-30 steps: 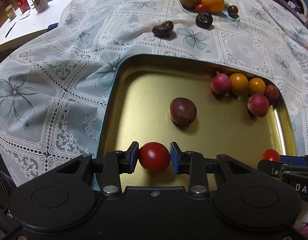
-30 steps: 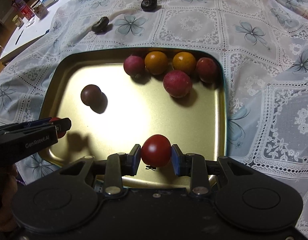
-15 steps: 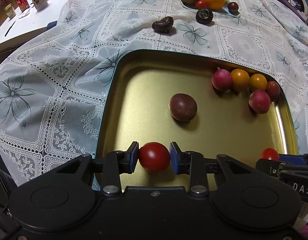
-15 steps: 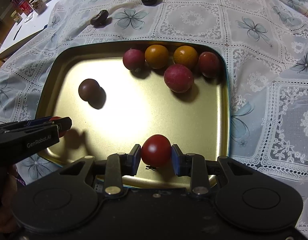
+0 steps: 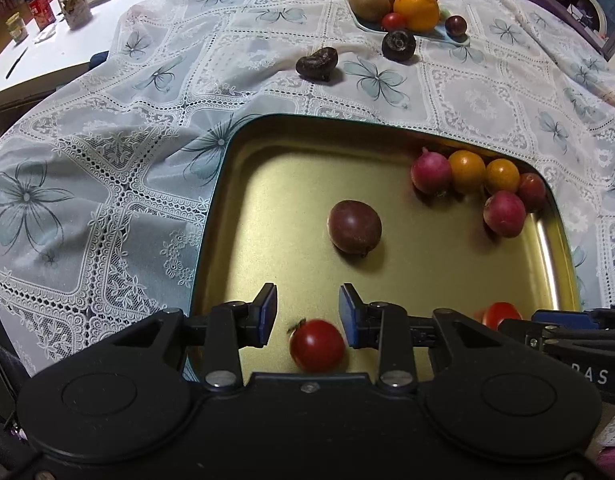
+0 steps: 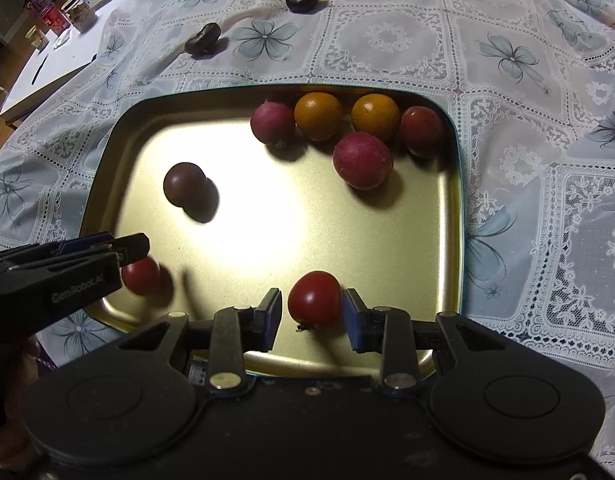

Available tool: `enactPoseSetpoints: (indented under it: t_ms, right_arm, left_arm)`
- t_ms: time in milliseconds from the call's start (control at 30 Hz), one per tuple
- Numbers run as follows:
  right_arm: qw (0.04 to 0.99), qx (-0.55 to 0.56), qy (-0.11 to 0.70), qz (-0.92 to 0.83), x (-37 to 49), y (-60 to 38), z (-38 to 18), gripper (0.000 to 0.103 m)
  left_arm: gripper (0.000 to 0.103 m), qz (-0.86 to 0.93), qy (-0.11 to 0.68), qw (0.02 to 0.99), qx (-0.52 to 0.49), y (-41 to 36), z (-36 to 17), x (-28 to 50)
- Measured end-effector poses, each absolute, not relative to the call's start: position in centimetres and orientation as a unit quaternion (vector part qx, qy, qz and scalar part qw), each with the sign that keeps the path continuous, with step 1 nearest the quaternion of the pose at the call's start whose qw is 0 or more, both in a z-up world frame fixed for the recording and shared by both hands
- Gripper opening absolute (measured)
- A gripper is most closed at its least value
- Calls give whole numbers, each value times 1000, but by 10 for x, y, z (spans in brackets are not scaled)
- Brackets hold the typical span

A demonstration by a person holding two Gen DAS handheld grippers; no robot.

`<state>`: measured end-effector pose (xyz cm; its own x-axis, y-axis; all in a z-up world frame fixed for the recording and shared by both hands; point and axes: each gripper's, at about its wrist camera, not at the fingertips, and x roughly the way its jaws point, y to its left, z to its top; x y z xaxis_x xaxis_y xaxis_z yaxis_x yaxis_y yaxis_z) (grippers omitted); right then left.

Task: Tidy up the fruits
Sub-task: 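Open both tools to release the red tomatoes into the tray, then move the left tool to the dark brown chestnut and close on it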

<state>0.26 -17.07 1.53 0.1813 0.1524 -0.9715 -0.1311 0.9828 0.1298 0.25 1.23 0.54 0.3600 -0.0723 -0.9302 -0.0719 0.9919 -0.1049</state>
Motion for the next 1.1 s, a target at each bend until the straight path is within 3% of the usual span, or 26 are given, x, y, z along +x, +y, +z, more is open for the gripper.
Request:
enactPoseSetpoints:
  t_ms: [1100]
  right_arm:
    - [792, -4, 601, 105, 21, -163, 43, 35]
  left_arm:
    - [43, -4, 541, 839, -61, 31, 28, 46]
